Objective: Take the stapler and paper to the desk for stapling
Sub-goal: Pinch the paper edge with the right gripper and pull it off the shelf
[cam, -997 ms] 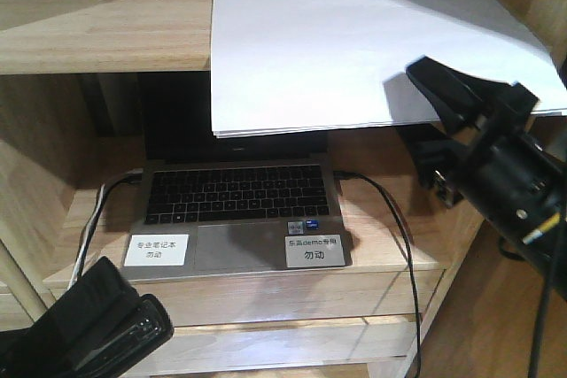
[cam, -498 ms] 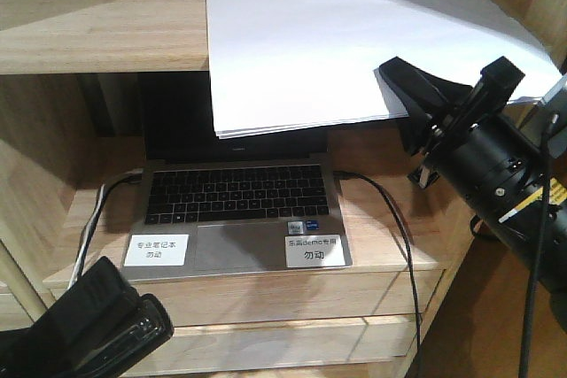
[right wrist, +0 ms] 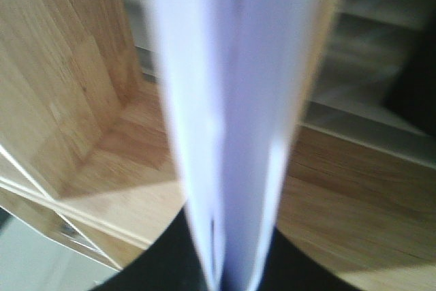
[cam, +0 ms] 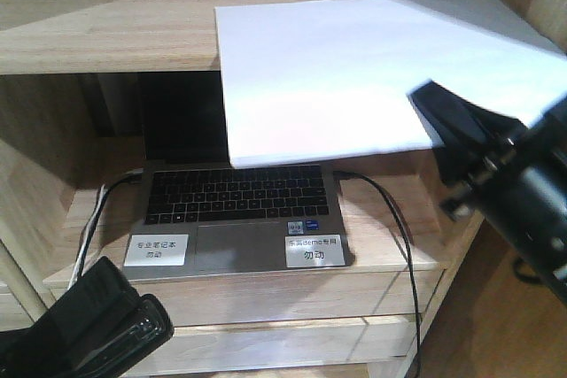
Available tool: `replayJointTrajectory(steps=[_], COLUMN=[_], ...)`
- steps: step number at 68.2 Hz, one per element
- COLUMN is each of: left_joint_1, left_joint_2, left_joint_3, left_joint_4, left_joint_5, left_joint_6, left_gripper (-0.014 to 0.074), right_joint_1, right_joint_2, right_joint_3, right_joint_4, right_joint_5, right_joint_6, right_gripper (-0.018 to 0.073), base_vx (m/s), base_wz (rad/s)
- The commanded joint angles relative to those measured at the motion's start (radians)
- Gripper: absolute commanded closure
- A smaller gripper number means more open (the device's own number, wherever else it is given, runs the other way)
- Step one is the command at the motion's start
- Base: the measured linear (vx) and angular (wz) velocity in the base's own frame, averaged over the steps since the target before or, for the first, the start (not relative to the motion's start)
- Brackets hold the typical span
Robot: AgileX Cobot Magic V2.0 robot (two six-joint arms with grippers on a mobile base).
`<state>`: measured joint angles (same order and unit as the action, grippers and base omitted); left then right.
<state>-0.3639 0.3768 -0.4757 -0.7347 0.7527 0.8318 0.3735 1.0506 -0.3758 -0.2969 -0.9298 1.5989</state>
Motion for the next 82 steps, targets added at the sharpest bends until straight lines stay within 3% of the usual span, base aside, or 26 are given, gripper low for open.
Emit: replayJointTrajectory(steps=[1, 13, 25, 63, 82], left_joint_1=[-0.003, -0.003, -0.003, -0.003, -0.003], left_joint_2=[0.003, 0.003, 0.003, 0.003, 0.003], left_joint_3=[-0.035, -0.035, -0.035, -0.035, -0.035], left_joint_4=[-0.069, -0.069, -0.069, -0.069, -0.069], left_joint_5=[-0.086, -0.086, -0.086, -0.086, -0.086], left_joint_6=[0.001, 0.001, 0.001, 0.001, 0.001], left_gripper=[0.0603, 0.0603, 0.0603, 0.0603, 0.0603], right_joint_1=[-0.004, -0.004, -0.004, -0.004, -0.004], right_joint_2=[-0.072, -0.201, -0.346, -0.685, -0.695], right_joint_3=[0.016, 0.092, 0.173, 0.340, 0.339], right_joint_4=[0.005, -0.011, -0.086, -0.027, -0.026], right_joint_5=[-0.049, -0.020, 0.031, 0.188, 0.146], right_joint_6=[-0.048, -0.064, -0.064, -0.057, -0.062], right_gripper=[0.0564, 0.0563, 0.0563, 0.0562, 0.0562], base_vx=[0.00, 0.00, 0.00, 0.00, 0.00], base_wz=[0.00, 0.00, 0.00, 0.00, 0.00])
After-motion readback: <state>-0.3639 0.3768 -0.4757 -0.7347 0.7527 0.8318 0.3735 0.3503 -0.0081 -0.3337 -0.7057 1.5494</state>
